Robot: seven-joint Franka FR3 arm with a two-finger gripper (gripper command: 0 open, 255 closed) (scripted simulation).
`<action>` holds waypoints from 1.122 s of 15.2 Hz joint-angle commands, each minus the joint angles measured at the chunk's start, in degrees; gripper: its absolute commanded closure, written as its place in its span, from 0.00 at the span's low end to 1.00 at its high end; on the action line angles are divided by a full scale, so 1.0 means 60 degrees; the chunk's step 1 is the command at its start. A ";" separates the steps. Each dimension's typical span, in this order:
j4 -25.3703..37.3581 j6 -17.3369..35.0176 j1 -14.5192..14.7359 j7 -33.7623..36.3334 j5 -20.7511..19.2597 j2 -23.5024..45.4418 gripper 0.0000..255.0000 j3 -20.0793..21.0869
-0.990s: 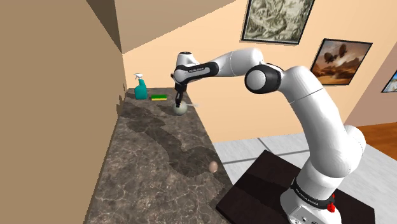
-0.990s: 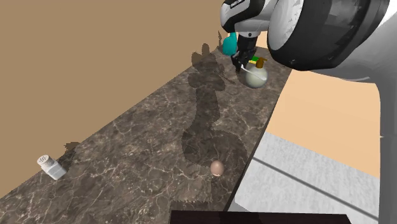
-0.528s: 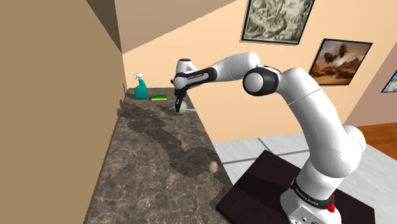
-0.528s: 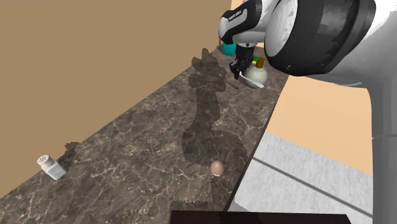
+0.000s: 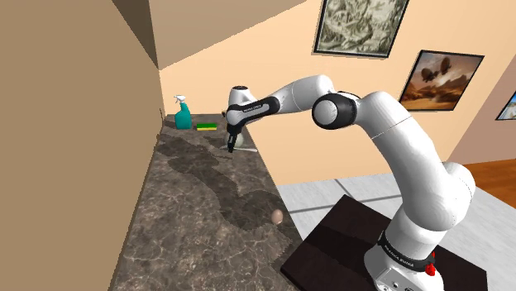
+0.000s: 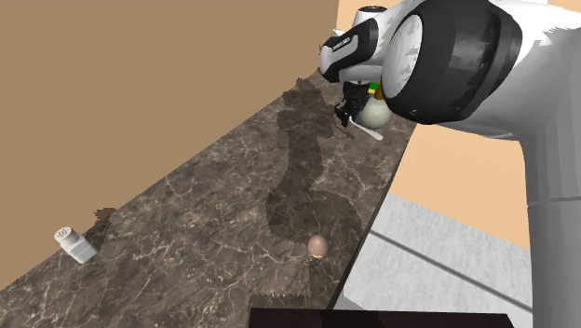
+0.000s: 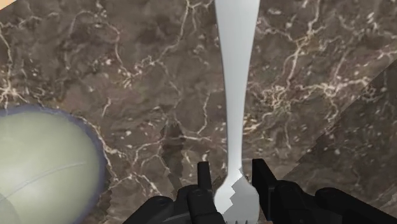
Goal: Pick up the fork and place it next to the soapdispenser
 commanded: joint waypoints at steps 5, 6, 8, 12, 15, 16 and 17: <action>0.0038 0.0429 0.0030 0.0028 -0.0048 0.0460 1.00 -0.0052; 0.0062 0.0492 0.0036 0.0031 -0.0056 0.0546 1.00 -0.0061; 0.0119 0.0614 0.0048 0.0037 -0.0070 0.0724 1.00 -0.0078; 0.0284 0.0834 0.0077 0.0044 -0.0095 0.1107 1.00 -0.0114; 0.0340 0.0895 0.0086 0.0045 -0.0102 0.1224 1.00 -0.0124; 0.0341 0.0894 0.0086 0.0045 -0.0102 0.1224 1.00 -0.0124; 0.0342 0.0894 0.0086 0.0045 -0.0102 0.1224 1.00 -0.0124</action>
